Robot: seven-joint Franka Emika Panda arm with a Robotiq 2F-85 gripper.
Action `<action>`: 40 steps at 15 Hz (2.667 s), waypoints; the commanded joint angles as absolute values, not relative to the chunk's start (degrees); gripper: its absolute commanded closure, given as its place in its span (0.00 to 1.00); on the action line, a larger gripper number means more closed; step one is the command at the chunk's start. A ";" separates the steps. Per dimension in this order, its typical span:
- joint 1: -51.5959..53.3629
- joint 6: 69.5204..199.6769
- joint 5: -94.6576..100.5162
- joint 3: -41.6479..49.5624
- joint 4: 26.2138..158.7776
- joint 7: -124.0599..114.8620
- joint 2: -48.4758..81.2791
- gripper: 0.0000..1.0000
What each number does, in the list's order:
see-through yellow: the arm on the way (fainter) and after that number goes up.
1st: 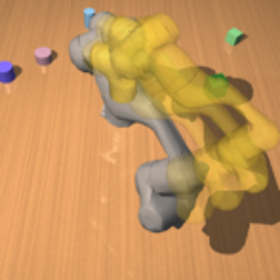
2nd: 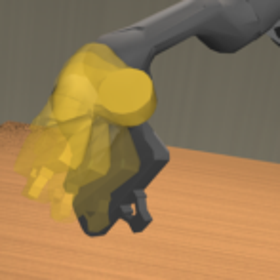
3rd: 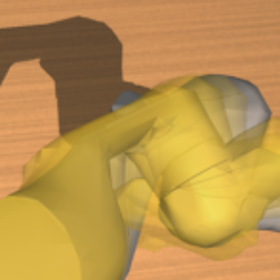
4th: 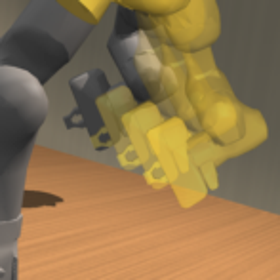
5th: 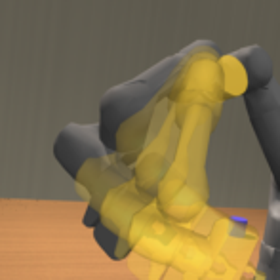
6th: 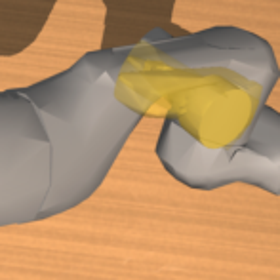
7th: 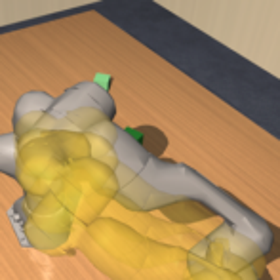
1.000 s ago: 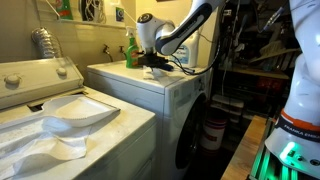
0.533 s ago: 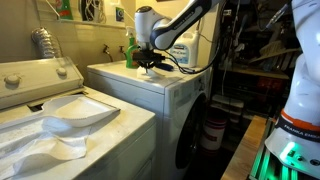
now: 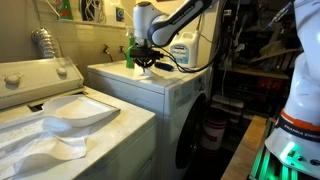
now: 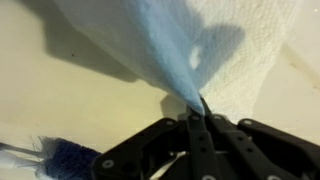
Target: Pick up the paper towel on top of the right laundry machine and use it to wipe the left laundry machine top
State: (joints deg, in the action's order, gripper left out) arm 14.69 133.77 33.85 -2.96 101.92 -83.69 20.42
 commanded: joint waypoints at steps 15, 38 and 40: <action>9.52 133.88 9.29 -5.11 108.49 -55.96 10.99 1.00; 8.10 99.55 7.68 -5.89 104.97 -39.61 -1.89 0.00; 7.44 99.58 7.51 -5.78 105.96 -37.49 -2.93 0.00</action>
State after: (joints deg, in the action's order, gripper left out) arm 8.38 99.71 7.56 -4.84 106.12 -37.51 -2.98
